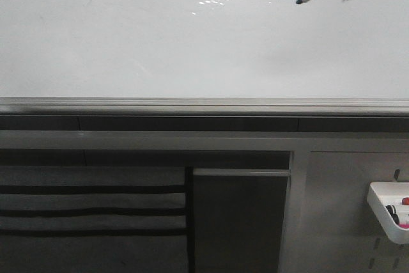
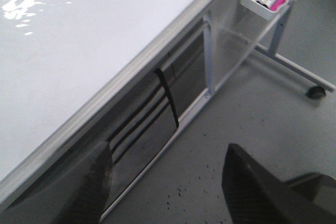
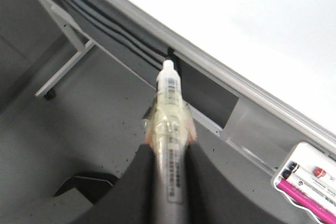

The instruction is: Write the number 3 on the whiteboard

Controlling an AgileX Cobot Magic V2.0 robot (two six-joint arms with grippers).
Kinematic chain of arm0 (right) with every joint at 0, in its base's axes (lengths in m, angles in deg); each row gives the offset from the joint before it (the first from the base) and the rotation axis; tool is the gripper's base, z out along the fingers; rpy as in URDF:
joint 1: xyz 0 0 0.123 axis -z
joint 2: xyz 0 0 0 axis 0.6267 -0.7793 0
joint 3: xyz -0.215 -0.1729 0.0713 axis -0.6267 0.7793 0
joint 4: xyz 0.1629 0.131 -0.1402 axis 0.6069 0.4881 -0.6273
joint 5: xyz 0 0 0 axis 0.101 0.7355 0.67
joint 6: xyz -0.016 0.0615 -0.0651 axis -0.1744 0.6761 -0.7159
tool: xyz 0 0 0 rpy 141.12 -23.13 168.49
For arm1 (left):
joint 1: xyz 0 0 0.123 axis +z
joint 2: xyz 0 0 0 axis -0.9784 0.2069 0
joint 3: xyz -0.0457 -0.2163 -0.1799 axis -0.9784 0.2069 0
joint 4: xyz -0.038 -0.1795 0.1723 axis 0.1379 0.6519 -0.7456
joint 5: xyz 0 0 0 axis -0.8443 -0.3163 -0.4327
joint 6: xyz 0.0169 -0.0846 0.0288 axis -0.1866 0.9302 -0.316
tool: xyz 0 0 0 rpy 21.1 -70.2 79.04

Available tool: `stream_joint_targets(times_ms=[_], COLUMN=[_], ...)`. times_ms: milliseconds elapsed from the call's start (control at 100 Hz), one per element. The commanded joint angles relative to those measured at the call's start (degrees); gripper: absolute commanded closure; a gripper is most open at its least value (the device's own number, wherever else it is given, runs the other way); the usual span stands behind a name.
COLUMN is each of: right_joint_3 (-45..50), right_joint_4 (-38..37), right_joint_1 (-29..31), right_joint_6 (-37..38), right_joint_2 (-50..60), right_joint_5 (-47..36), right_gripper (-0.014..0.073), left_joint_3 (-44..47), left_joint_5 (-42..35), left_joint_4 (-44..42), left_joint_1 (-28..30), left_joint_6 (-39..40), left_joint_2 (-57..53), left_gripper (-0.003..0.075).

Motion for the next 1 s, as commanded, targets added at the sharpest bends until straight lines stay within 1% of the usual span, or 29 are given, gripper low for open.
stream_joint_targets(times_ms=[0,100,270,540,630,710,760,800,820,850,990], right_joint_3=[1.87,3.45,1.90,-9.90,-13.99,-16.87,-18.45,-19.63,-20.01,-20.80,-23.51], right_joint_4=[1.14,1.14,1.87,1.87,2.31,-1.14,-7.40,-11.77,-12.75,-13.44,-12.77], right_joint_1=[0.77,0.77,0.77,0.44,-1.67,-6.86,-9.56,-10.48,-10.60,-10.60,-9.49], right_joint_6=[0.65,0.65,0.65,0.68,0.78,1.59,7.63,11.88,13.02,14.27,14.27], right_joint_2=[2.31,2.30,0.43,-10.93,-14.96,-17.45,-19.01,-20.21,-20.62,-21.62,-25.35], right_joint_5=[-6.66,-6.07,-6.38,-0.18,1.00,-0.37,-3.63,-4.72,-5.16,-5.57,-6.42], right_gripper=[0.0602,0.0602,0.0602,0.0602,0.0602,0.0602,0.0602,0.0602,0.0602,0.0602,0.0602], left_joint_3=[0.27,0.69,0.69,0.73,0.73,0.73,0.73,0.73,0.73,0.73,0.73], left_joint_5=[-7.61,-8.63,-8.61,-8.61,-8.61,-8.61,-8.61,-8.61,-8.61,-8.61,-8.61], left_joint_4=[2.61,2.61,2.61,2.61,2.61,2.61,2.61,2.61,2.61,2.61,2.61], left_joint_1=[1.65,2.38,2.38,2.38,2.38,2.38,2.38,2.38,2.38,2.38,2.38], left_joint_6=[1.07,1.07,1.07,1.07,1.07,1.07,1.07,1.07,1.07,1.07,1.07], left_joint_2=[-2.15,-2.44,-2.44,-2.44,-2.44,-2.44,-2.44,-2.44,-2.44,-2.44,-2.44], left_gripper=[0.0298,0.0298,0.0298,0.0298,0.0298,0.0298,0.0298,0.0298,0.0298,0.0297,0.0298])
